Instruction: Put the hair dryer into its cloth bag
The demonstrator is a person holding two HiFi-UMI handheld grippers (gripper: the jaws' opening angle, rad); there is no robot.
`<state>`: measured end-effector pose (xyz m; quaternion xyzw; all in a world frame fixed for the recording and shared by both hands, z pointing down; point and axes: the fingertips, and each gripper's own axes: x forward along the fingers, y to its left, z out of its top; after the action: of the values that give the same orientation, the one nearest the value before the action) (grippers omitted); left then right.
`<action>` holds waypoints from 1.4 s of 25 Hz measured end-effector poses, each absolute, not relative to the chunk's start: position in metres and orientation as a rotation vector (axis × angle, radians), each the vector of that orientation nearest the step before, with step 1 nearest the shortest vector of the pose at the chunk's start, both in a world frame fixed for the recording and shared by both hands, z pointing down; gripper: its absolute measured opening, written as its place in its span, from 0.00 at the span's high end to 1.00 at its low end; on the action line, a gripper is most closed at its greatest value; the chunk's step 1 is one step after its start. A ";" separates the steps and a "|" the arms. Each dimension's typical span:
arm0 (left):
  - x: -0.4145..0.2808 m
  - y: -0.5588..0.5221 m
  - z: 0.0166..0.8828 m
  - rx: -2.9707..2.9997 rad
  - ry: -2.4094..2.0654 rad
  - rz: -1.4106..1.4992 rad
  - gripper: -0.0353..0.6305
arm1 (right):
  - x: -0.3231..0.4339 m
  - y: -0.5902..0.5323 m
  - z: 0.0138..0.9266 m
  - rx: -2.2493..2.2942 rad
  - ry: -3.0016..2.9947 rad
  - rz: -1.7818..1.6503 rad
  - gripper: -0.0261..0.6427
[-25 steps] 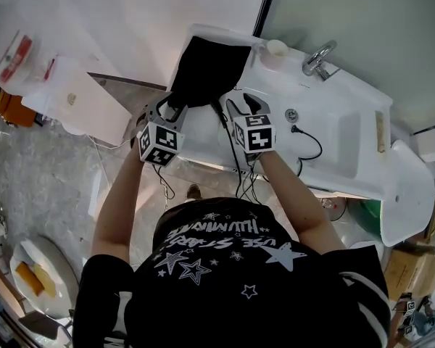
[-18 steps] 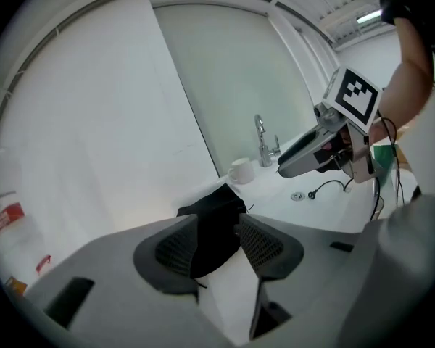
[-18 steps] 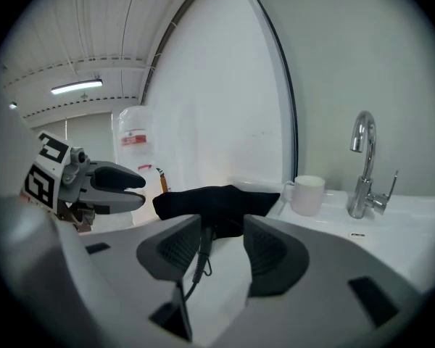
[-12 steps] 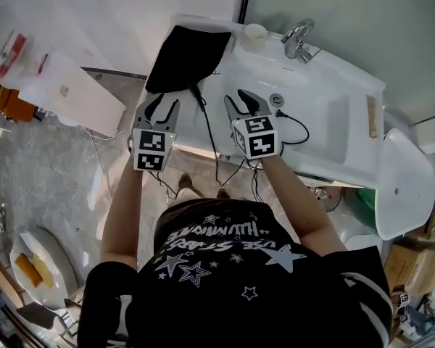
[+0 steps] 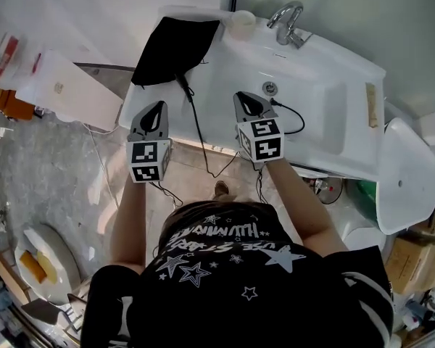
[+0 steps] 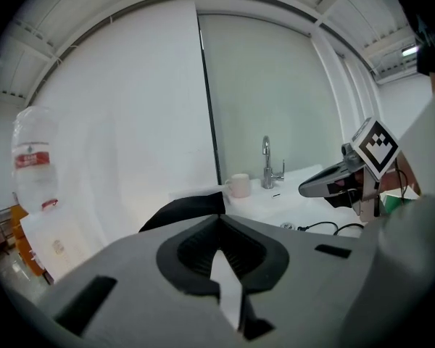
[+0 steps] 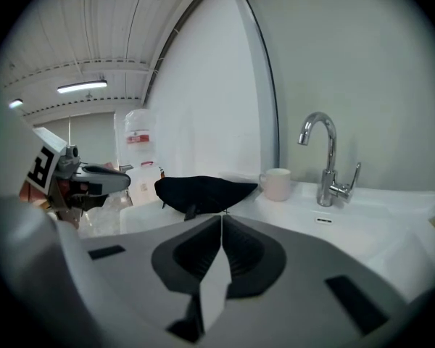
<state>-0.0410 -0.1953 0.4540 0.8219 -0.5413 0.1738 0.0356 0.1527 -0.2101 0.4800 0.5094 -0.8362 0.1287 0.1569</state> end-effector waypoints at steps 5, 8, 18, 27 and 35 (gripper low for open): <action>-0.038 -0.190 0.466 2.474 -1.651 0.504 0.93 | 0.160 -0.207 0.487 1.470 -2.385 0.391 0.95; -0.037 -0.180 0.474 2.460 -1.624 0.509 0.93 | 0.158 -0.202 0.491 1.454 -2.376 0.401 0.95; -0.046 -0.125 0.486 2.459 -1.533 0.515 0.93 | 0.145 -0.150 0.497 1.445 -2.319 0.380 0.95; -0.054 -0.072 0.488 2.489 -1.461 0.498 0.93 | 0.147 -0.089 0.491 1.524 -2.268 0.391 0.95; -0.062 -0.019 0.486 2.501 -1.397 0.448 0.93 | 0.142 -0.037 0.481 1.584 -2.244 0.350 0.95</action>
<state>-0.0618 -0.0194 0.4857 0.8563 -0.4783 0.1532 0.1207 0.1423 -0.0366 0.4808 0.5621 -0.7963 0.1244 0.1855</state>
